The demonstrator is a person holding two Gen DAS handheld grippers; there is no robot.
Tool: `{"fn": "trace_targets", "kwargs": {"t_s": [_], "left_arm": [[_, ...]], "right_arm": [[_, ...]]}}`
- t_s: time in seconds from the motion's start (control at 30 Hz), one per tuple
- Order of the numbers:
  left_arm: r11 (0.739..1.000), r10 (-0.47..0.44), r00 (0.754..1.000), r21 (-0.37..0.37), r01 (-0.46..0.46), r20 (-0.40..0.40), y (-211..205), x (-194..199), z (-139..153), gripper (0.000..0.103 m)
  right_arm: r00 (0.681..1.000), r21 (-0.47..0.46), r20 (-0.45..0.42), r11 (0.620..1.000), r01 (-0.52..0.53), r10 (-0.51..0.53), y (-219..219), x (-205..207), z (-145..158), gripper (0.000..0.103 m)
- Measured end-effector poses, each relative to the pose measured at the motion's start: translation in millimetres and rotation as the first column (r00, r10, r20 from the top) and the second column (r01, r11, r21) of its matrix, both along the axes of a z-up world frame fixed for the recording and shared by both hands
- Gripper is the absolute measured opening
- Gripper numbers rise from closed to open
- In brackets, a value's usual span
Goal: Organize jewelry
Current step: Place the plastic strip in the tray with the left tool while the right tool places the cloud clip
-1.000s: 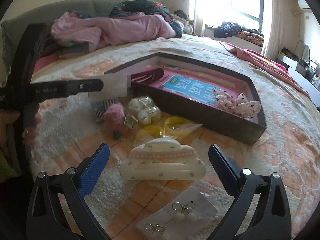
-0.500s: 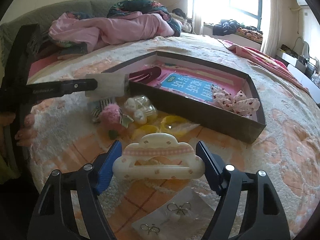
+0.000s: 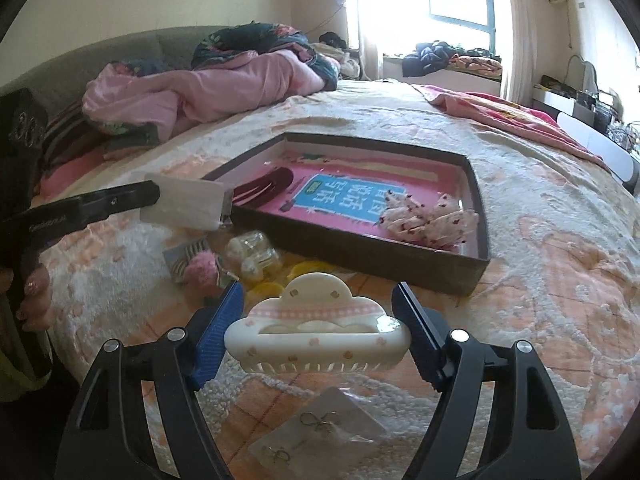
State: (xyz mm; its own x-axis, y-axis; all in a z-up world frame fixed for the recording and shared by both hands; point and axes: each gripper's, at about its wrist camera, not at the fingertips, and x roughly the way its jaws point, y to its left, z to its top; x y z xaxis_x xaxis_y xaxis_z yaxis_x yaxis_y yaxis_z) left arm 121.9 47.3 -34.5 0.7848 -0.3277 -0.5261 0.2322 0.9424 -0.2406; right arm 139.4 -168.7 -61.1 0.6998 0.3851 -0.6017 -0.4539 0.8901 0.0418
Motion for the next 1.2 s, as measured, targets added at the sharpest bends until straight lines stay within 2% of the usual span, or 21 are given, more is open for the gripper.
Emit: {"fn": "trace_targets", "kwargs": {"t_s": [0.2, 0.57, 1.2], "left_arm": [[0.999, -0.036, 0.999, 0.024, 0.036, 0.027, -18, 1, 10, 0.005], [0.997, -0.072, 0.996, 0.026, 0.071, 0.043, -43, 13, 18, 0.005], [0.996, -0.083, 0.995, 0.015, 0.082, 0.051, -64, 64, 23, 0.002]], "right_arm": [[0.999, 0.024, 0.016, 0.999, 0.036, -0.036, -11, 3, 10, 0.074], [0.995, 0.053, 0.037, 0.994, 0.091, -0.093, -32, 11, 21, 0.074], [0.985, 0.066, 0.065, 0.986, 0.154, -0.158, -55, 41, 35, 0.074]]}}
